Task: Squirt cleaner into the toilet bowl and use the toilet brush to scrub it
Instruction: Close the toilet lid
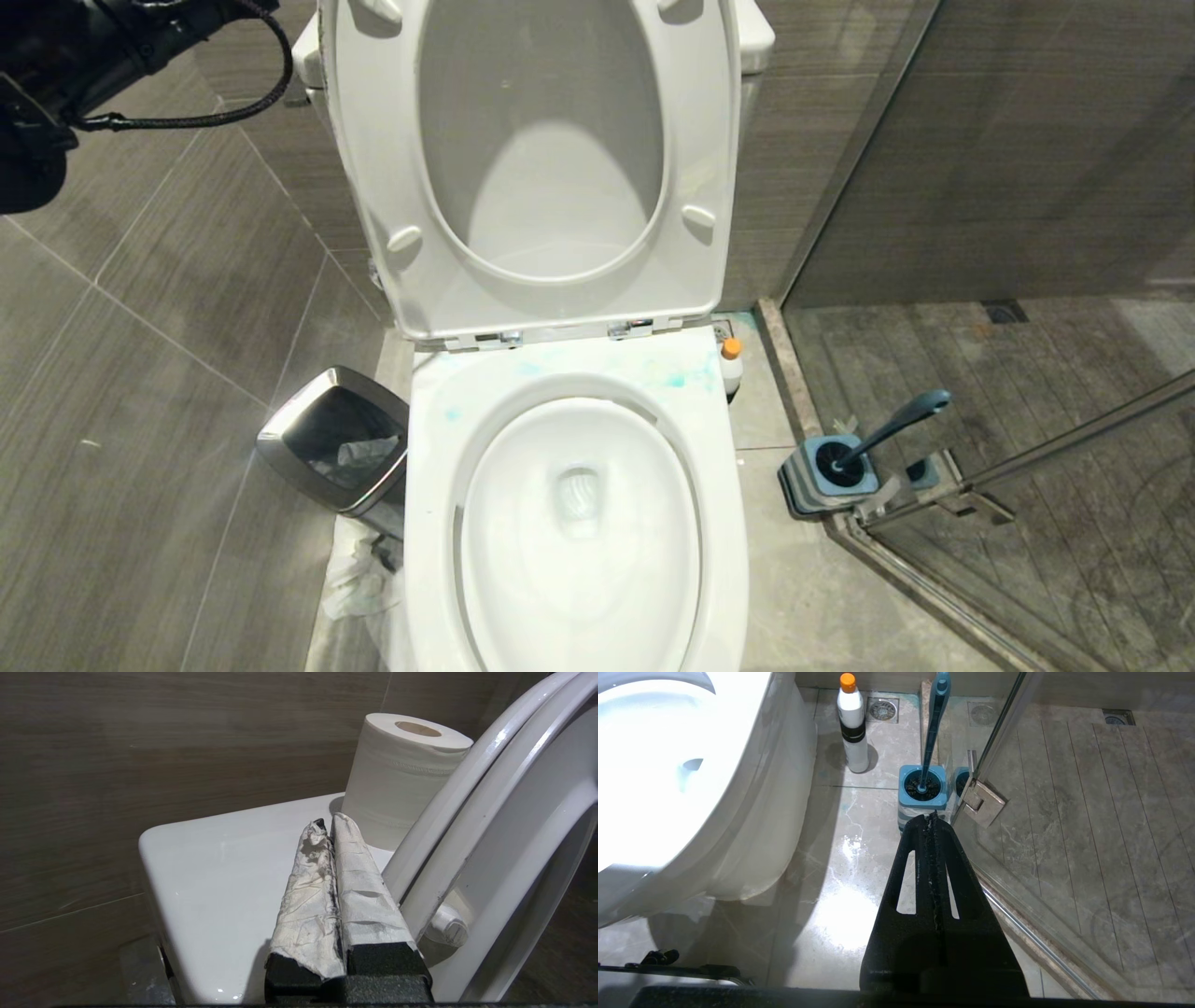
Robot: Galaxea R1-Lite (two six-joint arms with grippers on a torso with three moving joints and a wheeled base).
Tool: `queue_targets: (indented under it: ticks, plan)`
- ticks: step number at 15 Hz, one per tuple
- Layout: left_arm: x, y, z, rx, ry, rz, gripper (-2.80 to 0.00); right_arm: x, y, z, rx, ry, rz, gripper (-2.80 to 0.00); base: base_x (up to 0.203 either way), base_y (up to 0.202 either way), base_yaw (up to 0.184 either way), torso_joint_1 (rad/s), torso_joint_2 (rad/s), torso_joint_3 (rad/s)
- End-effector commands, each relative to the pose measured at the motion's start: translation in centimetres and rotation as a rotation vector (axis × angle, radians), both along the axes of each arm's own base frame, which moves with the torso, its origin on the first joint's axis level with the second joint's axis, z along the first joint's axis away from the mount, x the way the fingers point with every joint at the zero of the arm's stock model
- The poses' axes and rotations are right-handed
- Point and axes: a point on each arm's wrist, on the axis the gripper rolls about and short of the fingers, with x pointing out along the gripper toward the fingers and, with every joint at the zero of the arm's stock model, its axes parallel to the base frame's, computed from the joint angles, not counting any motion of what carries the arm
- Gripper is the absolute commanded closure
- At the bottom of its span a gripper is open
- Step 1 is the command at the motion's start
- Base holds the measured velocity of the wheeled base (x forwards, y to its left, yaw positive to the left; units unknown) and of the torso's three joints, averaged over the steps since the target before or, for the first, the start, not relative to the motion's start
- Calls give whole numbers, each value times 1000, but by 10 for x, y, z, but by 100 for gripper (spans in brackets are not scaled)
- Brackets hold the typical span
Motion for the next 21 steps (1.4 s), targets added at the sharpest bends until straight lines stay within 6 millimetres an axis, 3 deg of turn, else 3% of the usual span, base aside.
queue_targets:
  ticks: [1, 21]
  plan:
    - [1, -1, -1, 1, 1, -5, 0, 0, 0, 0, -1, 1, 1, 0, 0, 0, 0, 0, 0, 0]
    - [7, -11, -6, 6, 7, -15, 0, 0, 0, 0, -1, 1, 0, 0, 0, 0, 0, 0, 0, 0]
